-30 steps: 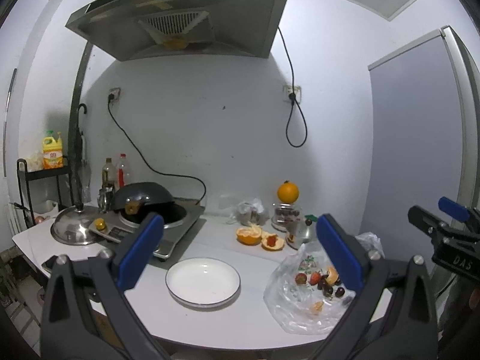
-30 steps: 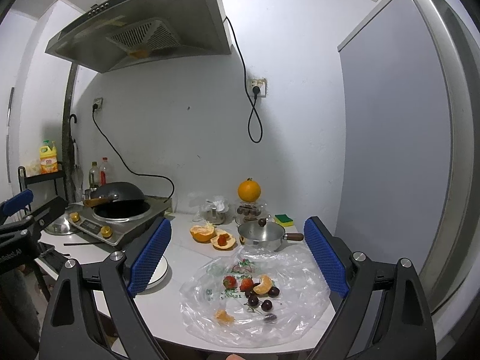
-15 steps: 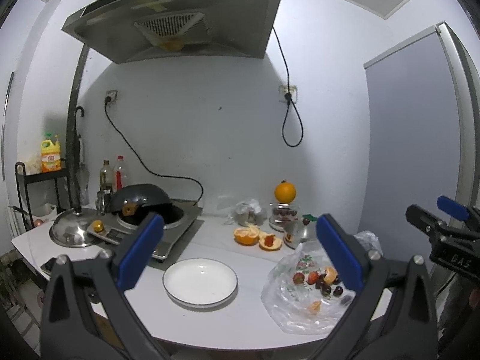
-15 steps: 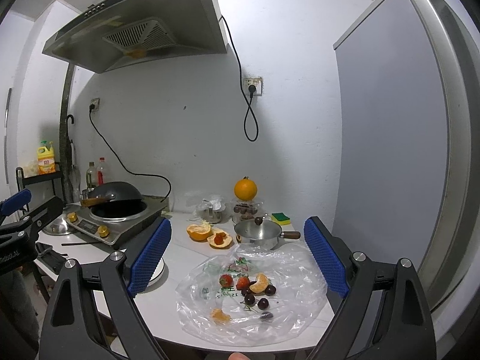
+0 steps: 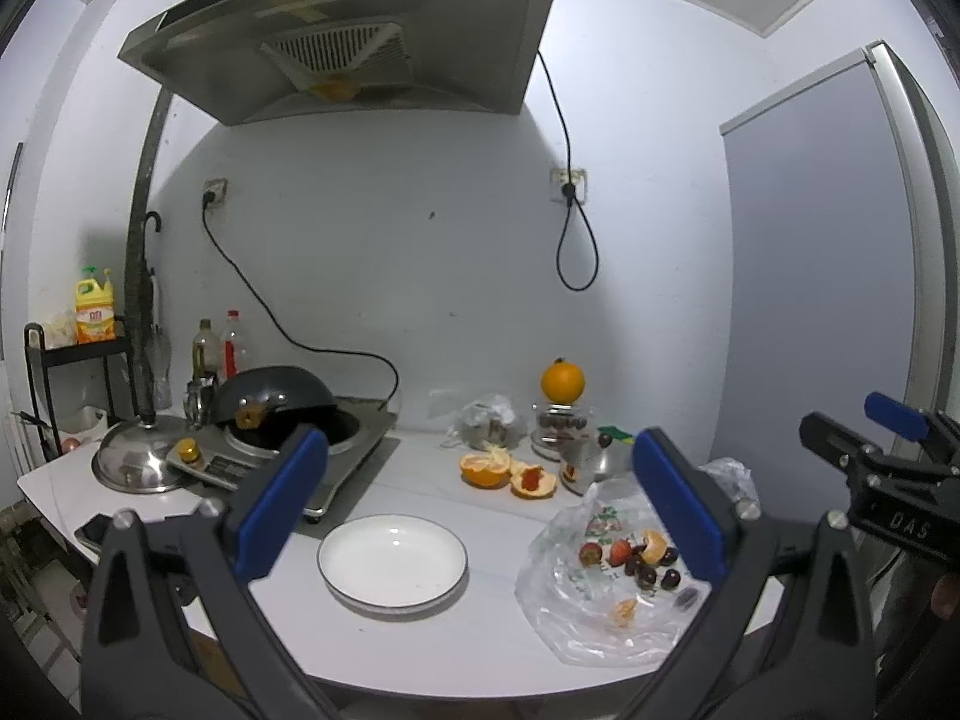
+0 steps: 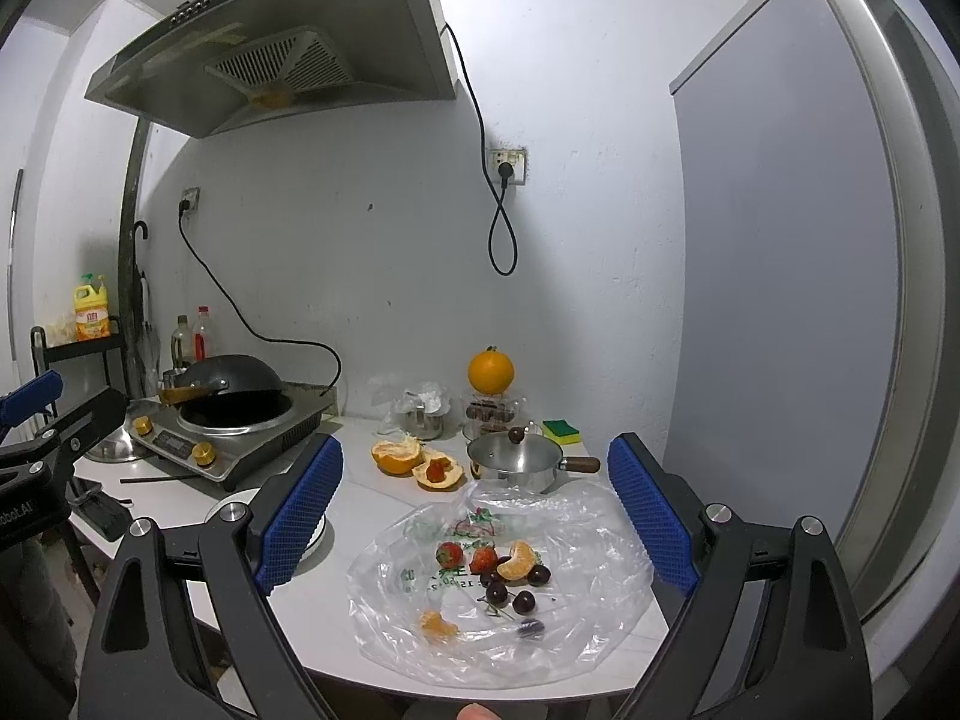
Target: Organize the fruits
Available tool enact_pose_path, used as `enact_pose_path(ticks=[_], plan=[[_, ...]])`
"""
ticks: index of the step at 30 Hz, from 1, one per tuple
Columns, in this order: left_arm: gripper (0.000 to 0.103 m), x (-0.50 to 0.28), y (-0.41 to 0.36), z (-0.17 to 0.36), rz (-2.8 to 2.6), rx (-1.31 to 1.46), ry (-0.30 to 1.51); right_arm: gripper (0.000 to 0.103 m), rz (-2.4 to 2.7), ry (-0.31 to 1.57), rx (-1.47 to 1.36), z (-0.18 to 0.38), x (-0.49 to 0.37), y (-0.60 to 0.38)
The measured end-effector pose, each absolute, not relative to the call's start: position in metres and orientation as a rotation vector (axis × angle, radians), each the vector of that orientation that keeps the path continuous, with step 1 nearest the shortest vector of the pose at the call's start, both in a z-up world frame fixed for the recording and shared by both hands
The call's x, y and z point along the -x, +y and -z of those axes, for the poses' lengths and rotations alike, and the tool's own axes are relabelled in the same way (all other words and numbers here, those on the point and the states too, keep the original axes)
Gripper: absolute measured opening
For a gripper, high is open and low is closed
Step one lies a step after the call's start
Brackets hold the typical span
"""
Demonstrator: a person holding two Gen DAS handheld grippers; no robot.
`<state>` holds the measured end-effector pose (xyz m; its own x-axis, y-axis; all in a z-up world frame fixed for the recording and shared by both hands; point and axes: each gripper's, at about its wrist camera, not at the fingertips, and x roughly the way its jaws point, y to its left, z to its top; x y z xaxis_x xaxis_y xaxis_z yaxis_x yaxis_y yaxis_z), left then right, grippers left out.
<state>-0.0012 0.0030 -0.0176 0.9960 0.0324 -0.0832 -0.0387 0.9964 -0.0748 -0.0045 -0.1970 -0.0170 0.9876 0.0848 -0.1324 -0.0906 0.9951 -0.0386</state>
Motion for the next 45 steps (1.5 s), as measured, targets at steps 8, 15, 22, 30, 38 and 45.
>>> enact_pose_path(ticks=[8,15,22,30,38,45], plan=[[0.103,0.001,0.003,0.019,-0.036,0.085,0.084,0.092,-0.088,0.131,0.047,0.017,0.004,-0.197],[0.103,0.002,0.004,0.021,-0.045,0.088,0.083,0.092,-0.082,0.131,0.045,0.017,0.005,-0.198],[0.103,0.002,0.003,0.021,-0.043,0.088,0.084,0.092,-0.077,0.133,0.045,0.015,0.006,-0.198],[0.103,-0.003,0.001,0.022,-0.035,0.082,0.097,0.092,-0.089,0.141,0.037,0.018,0.001,-0.201],[0.103,-0.035,-0.014,0.039,-0.007,0.041,0.171,0.092,-0.062,0.191,0.05,0.04,-0.018,-0.218],[0.103,-0.078,-0.042,0.069,0.041,-0.033,0.273,0.092,-0.047,0.291,0.036,0.08,-0.056,-0.245]])
